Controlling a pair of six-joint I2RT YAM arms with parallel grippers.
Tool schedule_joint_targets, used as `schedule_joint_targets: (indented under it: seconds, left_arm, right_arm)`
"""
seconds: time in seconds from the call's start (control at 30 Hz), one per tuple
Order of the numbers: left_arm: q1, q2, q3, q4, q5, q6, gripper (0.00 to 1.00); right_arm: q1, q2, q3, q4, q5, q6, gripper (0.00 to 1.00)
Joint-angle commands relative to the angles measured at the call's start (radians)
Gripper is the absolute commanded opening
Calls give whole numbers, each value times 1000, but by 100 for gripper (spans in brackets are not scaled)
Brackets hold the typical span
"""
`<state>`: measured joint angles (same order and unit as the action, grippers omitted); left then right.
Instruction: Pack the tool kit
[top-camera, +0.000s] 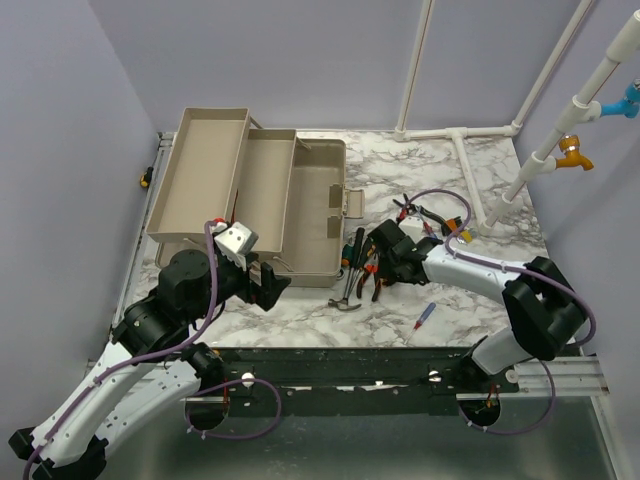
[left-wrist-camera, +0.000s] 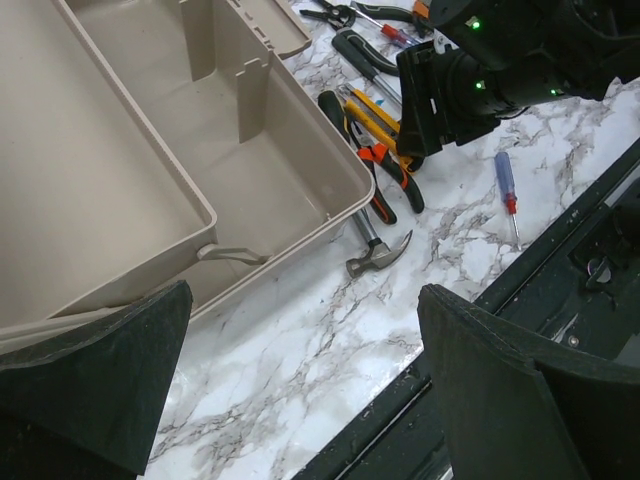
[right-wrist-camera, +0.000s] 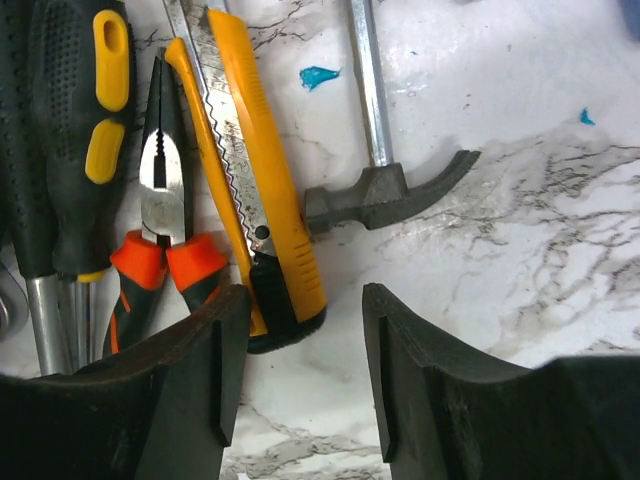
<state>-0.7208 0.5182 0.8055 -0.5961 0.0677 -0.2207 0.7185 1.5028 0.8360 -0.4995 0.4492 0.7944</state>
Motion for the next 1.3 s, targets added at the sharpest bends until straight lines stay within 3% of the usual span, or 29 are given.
schedule_joint_targets:
  seconds: [0.0,0.13,0.2,0.27,0.57,0.77,1.0,1.27]
  left_arm:
    - [14,1,-9,19,10,18,98]
    - [26,2,-6,18,-3,18,98]
    - [39,-4,-8,22,5,17,98]
    - [51,-10,-9,24,18,15,98]
    - [60,-45,-15,22,6,4,98]
    - [81,-98,-18,26,-46,-5,99]
    - [104,-207,-41,59,-215,-56,99]
    - [109,-325,-88,111,-307,-68,98]
  right_arm:
    - [-34,60,7,56,-70,-5,53]
    - [-36,116,8,77,-97,-6,51]
    - [-38,130,10,74,-92,-4,42]
    - [-39,117,14,50,-67,11,26]
    - [-40,-187,90,-55,-24,-2,20]
    - [-40,-312,123,192,-278,-100,18]
    - [-30,-83,337,382,-571,-42,14]
    - [78,217,635,432,-532,34,14]
